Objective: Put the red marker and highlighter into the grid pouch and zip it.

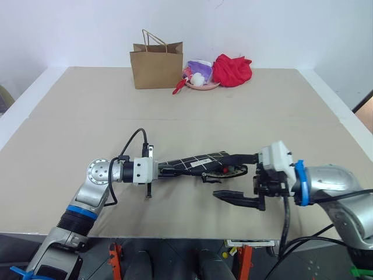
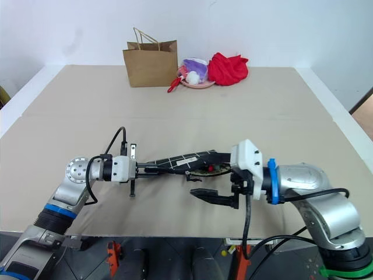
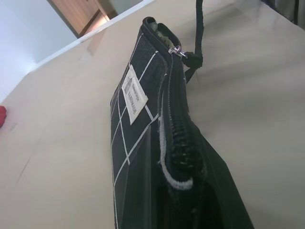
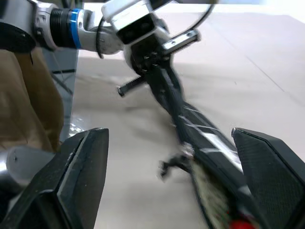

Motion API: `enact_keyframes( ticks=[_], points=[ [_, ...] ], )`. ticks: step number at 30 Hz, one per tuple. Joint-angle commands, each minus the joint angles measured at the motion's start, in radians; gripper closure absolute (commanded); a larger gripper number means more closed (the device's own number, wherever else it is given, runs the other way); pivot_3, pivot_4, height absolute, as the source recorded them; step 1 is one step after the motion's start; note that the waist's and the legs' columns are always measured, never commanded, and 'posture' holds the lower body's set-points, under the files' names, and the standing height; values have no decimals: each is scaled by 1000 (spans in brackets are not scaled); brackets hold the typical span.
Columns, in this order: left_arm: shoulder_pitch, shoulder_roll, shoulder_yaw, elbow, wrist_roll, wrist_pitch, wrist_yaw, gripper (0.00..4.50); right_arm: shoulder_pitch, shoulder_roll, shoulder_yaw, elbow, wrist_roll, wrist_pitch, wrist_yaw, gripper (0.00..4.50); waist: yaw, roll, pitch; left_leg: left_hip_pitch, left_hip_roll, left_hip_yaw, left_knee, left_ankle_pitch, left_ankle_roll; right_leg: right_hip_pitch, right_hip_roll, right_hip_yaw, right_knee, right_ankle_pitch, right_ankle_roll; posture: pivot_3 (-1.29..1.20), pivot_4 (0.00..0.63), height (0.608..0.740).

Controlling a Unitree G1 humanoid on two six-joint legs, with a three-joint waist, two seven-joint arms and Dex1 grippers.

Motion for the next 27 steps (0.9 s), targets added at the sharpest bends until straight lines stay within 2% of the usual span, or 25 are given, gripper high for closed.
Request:
enact_keyframes(
  ticks=[1, 6, 9, 16, 27],
  points=[
    [-12, -8, 24, -39, -51, 41, 3, 4500, -8, 10, 55, -16, -96, -113, 7, 61, 0, 0, 0, 0, 0, 0, 0, 0, 0, 0, 0, 0, 0, 0, 0, 0, 150, 740],
    [-16, -8, 30, -64, -68, 78, 10, 4500, 2, 52, 94, 59, -195, -274, 16, 61, 0, 0, 0, 0, 0, 0, 0, 0, 0, 0, 0, 0, 0, 0, 0, 0, 150, 740],
    [-14, -7, 33, -69, -68, 84, 12, 4500, -3, 62, 110, 104, -235, -339, 35, 858, 0, 0, 0, 0, 0, 0, 0, 0, 0, 0, 0, 0, 0, 0, 0, 0, 150, 740],
    [-4, -5, 34, -85, -61, 88, 22, 4500, -20, 90, 131, 186, -278, -464, 65, 4478, 0, 0, 0, 0, 0, 0, 0, 0, 0, 0, 0, 0, 0, 0, 0, 0, 150, 740],
    [3, 1, 33, -87, -54, 81, 32, 4500, -28, 105, 111, 174, -256, -472, 51, 4478, 0, 0, 0, 0, 0, 0, 0, 0, 0, 0, 0, 0, 0, 0, 0, 0, 150, 740]
  ],
)
